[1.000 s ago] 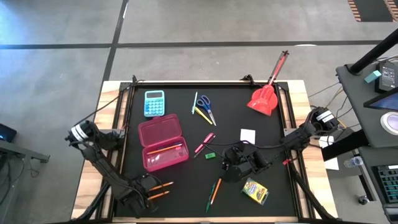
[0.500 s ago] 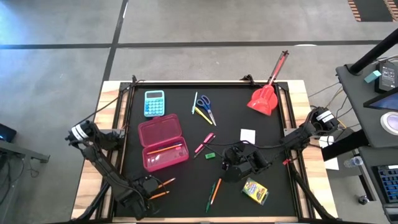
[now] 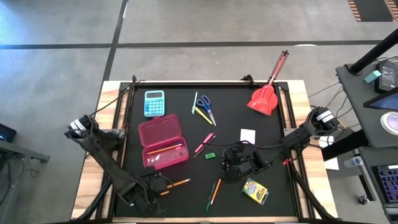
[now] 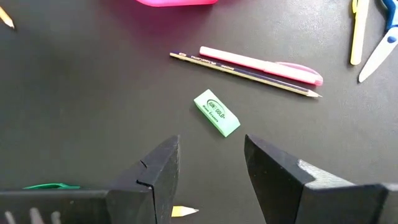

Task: Pack school essentials
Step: Put the yellow pencil into the pink supply box

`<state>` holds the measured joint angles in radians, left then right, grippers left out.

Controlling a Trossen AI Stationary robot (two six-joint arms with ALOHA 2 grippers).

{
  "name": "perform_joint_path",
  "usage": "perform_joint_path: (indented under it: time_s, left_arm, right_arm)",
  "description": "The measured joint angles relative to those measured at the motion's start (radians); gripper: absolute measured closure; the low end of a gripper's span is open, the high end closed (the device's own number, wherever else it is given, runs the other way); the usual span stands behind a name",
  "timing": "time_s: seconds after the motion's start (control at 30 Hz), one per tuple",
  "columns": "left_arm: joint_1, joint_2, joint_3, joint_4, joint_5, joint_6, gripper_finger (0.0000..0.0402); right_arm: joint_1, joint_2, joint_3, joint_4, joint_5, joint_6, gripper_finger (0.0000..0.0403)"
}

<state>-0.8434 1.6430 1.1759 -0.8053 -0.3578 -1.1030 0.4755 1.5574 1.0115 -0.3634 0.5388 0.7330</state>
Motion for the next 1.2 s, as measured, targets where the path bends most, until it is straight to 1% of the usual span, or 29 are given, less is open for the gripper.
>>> perform_joint_path:
  time_s: [0.1, 0.23, 0.33, 0.4, 0.57, 0.7, 0.8, 0.87, 1.0, 1.07, 1.2]
  left_arm:
    - [0.045, -0.052, 0.006, -0.038, -0.037, 0.043, 0.0396]
    - [0.114, -0.146, 0.007, -0.162, -0.102, 0.081, 0.0397]
    - [0.169, -0.217, 0.000, -0.249, -0.176, 0.096, 0.0397]
    - [0.207, -0.255, -0.010, -0.298, -0.202, 0.098, 0.0397]
    - [0.274, -0.283, -0.078, -0.306, -0.185, 0.117, 0.0397]
    - [0.301, -0.271, -0.149, -0.302, -0.132, 0.114, 0.0397]
    - [0.308, -0.258, -0.190, -0.300, -0.117, 0.084, 0.0397]
    - [0.308, -0.250, -0.217, -0.268, -0.093, 0.068, 0.0397]
    - [0.307, -0.249, -0.277, -0.154, -0.039, 0.066, 0.0397]
    - [0.307, -0.249, -0.296, -0.114, -0.031, 0.072, 0.0397]
    - [0.307, -0.249, -0.317, -0.110, -0.009, 0.069, 0.0397]
  right_arm:
    - [0.000, 0.000, 0.000, -0.001, 0.000, 0.000, 0.0232]
    - [0.000, 0.000, 0.000, -0.005, 0.000, 0.000, 0.0232]
    - [0.000, 0.000, 0.000, -0.013, 0.000, 0.000, 0.0232]
    - [0.000, 0.000, 0.000, -0.024, 0.000, 0.000, 0.0232]
    - [0.000, 0.002, 0.000, -0.036, 0.000, 0.000, 0.0232]
    - [0.000, 0.003, 0.000, -0.050, 0.000, 0.000, 0.0232]
    - [0.000, 0.003, 0.000, -0.051, 0.000, 0.000, 0.0232]
    - [0.000, 0.003, 0.000, -0.051, 0.000, 0.000, 0.0232]
    - [0.000, 0.003, 0.000, -0.051, 0.000, -0.001, 0.0232]
    - [0.000, 0.003, 0.000, -0.051, 0.002, -0.009, 0.0232]
    - [0.000, 0.003, 0.000, -0.051, 0.003, -0.001, 0.0232]
